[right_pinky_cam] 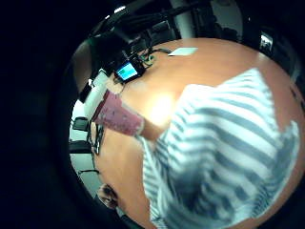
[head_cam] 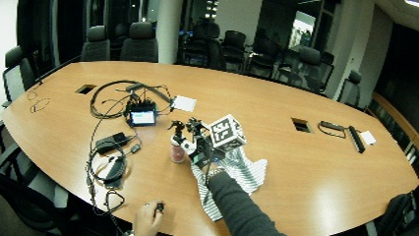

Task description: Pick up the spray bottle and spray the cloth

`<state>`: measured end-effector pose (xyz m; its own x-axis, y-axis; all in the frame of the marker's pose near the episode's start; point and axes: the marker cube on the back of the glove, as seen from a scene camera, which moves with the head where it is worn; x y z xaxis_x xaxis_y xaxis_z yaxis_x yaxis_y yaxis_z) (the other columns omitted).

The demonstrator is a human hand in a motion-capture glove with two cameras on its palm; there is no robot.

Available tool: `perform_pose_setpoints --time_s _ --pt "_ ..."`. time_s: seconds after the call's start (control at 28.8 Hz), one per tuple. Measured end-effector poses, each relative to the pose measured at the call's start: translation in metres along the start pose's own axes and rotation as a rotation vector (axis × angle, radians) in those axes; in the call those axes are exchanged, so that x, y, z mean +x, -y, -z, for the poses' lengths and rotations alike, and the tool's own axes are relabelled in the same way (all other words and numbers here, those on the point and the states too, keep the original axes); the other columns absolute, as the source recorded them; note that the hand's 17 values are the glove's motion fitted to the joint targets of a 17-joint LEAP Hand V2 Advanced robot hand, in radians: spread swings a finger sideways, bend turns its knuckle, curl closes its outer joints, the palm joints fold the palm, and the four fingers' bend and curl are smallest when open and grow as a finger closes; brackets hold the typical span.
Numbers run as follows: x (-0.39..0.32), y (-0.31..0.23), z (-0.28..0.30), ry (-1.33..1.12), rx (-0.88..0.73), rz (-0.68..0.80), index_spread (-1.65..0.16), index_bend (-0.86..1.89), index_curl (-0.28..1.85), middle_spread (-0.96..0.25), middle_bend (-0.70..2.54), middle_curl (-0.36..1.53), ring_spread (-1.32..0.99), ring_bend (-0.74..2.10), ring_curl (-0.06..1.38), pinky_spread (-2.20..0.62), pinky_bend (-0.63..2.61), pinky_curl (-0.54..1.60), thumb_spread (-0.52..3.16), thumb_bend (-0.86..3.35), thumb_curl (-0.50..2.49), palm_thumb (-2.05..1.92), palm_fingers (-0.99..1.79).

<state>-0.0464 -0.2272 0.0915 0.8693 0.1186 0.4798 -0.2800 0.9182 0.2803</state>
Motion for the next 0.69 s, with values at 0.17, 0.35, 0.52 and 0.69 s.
perform_pose_setpoints --time_s 0.17,0.35,0.52,0.69 --pt "-0.022 -0.022 0.015 -0.227 -0.167 -0.037 -0.26 0.1 0.36 -0.09 0.37 0.43 -0.06 0.36 0.36 0.2 0.37 0.35 1.18 -0.07 0.34 0.54 0.36" --pt "-0.04 -0.058 0.037 -0.417 -0.308 -0.046 -0.28 0.16 0.36 -0.06 0.28 0.39 -0.03 0.3 0.33 0.25 0.34 0.35 1.14 -0.06 0.31 0.45 0.22" --pt "-0.042 -0.097 0.059 -0.449 -0.29 -0.054 -0.31 0.16 0.34 -0.03 0.22 0.37 -0.01 0.26 0.31 0.26 0.34 0.34 1.11 -0.04 0.29 0.41 0.19" --pt "-0.042 -0.122 0.068 -0.449 -0.279 -0.052 -0.33 0.17 0.34 -0.02 0.21 0.36 0.0 0.25 0.3 0.27 0.32 0.33 1.1 -0.03 0.28 0.4 0.22"
